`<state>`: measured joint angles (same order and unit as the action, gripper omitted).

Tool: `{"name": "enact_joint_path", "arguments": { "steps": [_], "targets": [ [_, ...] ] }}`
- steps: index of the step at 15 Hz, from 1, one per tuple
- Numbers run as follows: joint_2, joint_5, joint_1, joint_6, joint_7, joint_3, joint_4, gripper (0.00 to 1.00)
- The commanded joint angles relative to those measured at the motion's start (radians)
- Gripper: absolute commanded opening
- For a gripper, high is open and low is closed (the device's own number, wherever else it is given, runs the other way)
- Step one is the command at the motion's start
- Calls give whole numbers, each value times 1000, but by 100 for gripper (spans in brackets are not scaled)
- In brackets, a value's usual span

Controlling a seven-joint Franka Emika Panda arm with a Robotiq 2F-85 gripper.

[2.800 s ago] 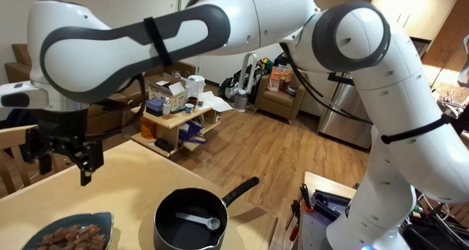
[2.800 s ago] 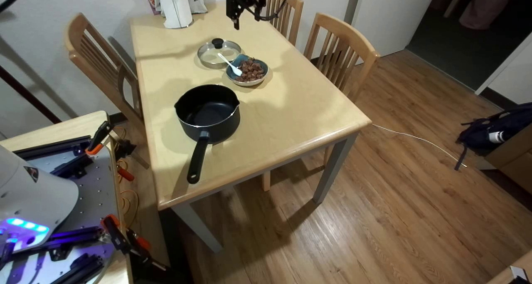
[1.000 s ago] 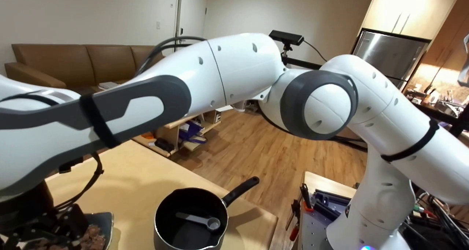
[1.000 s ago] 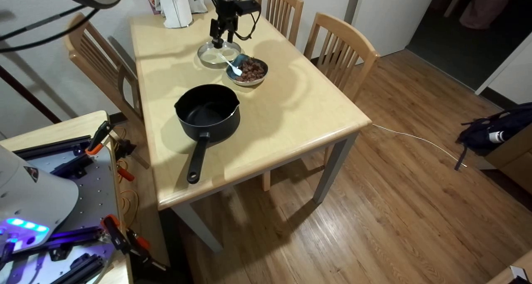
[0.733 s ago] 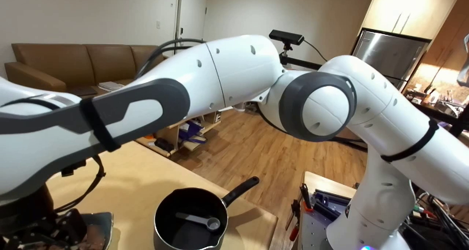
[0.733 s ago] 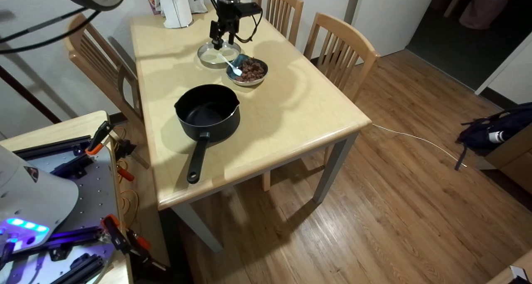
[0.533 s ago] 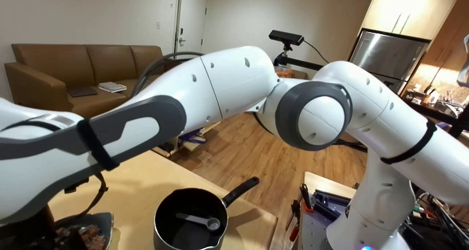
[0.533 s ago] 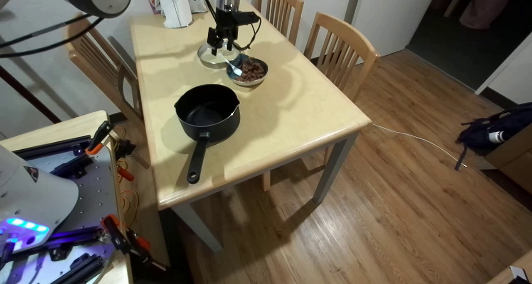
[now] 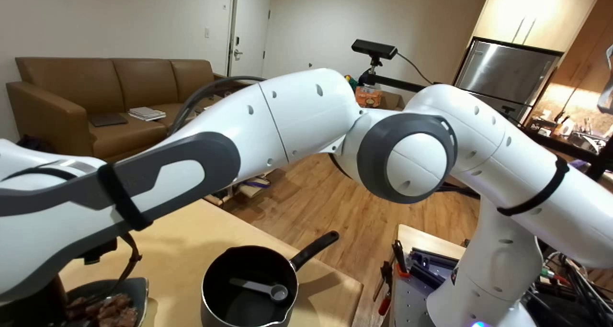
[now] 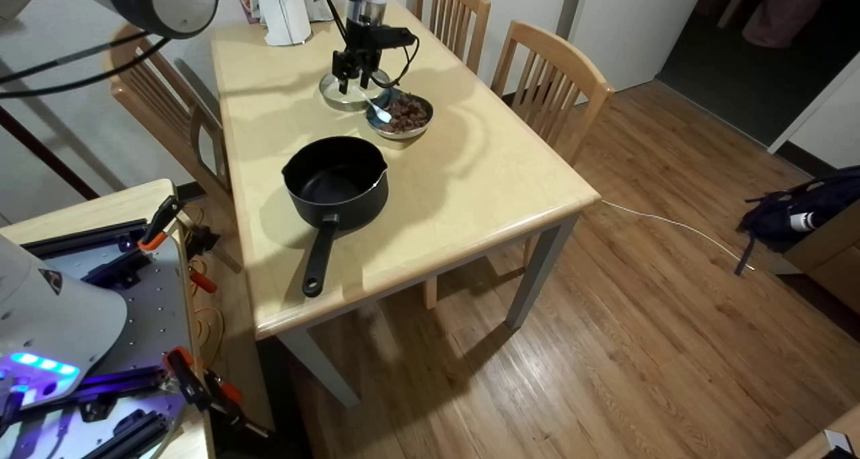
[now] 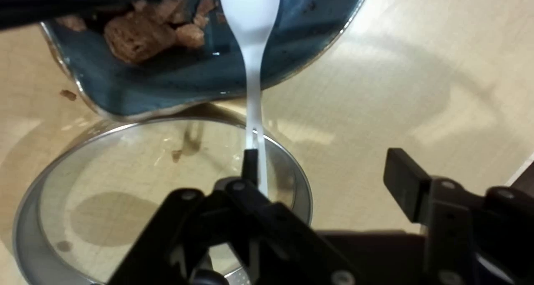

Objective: Pick up the white spoon from the bowl and place it in the black pot.

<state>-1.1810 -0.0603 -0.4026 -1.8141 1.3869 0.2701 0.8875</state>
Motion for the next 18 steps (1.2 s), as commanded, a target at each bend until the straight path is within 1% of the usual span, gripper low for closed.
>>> {"name": "enact_joint_path", "arguments": {
  "steps": [1, 2, 3, 10, 13, 14, 15, 16, 18],
  "targets": [
    [-30, 15, -2, 10, -15, 6, -58, 91],
    [-34, 16, -2, 14, -10, 7, -64, 94],
    [-38, 15, -2, 18, -6, 8, -68, 100],
    [-60, 8, 0, 44, 12, 7, -108, 100],
    [-69, 1, -6, 25, 16, 4, -116, 100],
    [-78, -13, -16, 14, 7, -9, -124, 100],
    [-85, -9, -14, 17, 29, 0, -132, 100],
    [-44, -3, -4, 10, 3, -3, -65, 100],
    [-47, -3, -5, 10, 4, -3, -66, 100]
  ]
}}
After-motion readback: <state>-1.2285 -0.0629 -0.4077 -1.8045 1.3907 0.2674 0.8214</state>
